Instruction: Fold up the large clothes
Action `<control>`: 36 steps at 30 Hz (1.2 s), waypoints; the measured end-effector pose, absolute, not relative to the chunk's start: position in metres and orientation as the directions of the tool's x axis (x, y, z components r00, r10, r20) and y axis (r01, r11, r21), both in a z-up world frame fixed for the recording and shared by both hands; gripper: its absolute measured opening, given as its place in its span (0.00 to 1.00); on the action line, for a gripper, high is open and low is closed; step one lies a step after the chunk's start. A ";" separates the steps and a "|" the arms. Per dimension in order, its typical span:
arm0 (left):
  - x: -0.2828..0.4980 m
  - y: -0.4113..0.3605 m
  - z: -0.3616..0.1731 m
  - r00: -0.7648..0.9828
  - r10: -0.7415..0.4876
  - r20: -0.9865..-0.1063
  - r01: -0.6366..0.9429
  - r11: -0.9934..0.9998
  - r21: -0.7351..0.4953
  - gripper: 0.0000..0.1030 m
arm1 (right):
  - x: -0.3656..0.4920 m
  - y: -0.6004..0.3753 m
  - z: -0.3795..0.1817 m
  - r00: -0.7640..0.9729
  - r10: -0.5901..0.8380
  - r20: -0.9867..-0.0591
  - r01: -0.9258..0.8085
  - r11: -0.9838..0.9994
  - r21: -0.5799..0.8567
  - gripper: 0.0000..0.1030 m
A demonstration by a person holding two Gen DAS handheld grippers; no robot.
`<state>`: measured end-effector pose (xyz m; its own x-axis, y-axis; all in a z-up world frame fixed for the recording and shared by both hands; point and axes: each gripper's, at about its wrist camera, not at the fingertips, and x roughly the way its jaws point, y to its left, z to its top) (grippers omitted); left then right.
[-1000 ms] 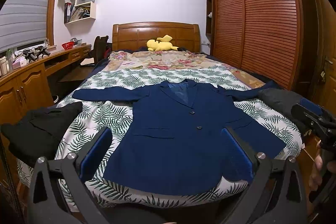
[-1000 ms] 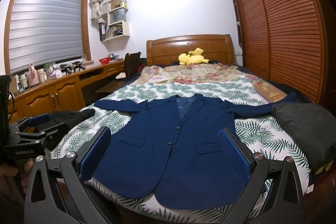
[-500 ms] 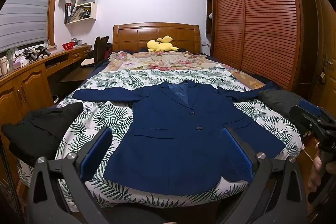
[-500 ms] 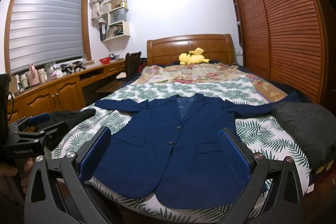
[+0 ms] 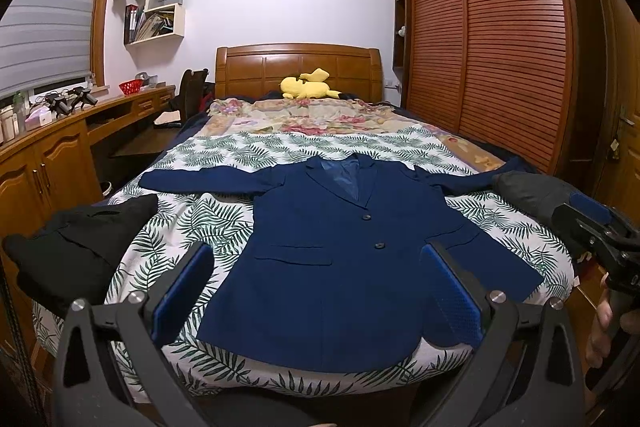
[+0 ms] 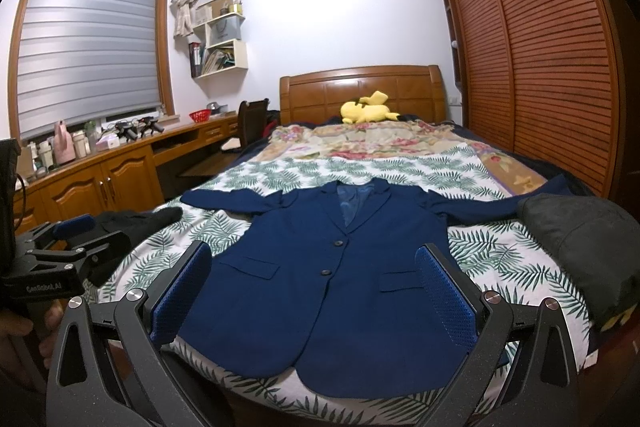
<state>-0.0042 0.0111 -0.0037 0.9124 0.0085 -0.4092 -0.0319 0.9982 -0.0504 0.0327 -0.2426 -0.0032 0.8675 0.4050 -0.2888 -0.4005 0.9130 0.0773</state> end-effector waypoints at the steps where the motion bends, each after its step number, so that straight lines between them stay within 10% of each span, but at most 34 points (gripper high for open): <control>1: -0.005 0.010 -0.002 0.913 0.008 -0.409 -0.032 0.998 -0.051 1.00 | 0.032 -0.243 -0.003 0.869 0.403 -0.288 -0.399 0.914 0.075 1.00; 36: 0.034 0.038 -0.036 0.876 0.066 -0.478 -0.090 0.996 -0.028 1.00 | 0.082 -0.208 -0.051 0.790 0.428 -0.440 -0.468 0.883 0.019 1.00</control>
<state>0.0340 0.0382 -0.0361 0.8761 0.0657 -0.4777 -0.0896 0.9956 -0.0276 0.0823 -0.2084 -0.0508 0.7896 0.4279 -0.4397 -0.4684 0.8833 0.0185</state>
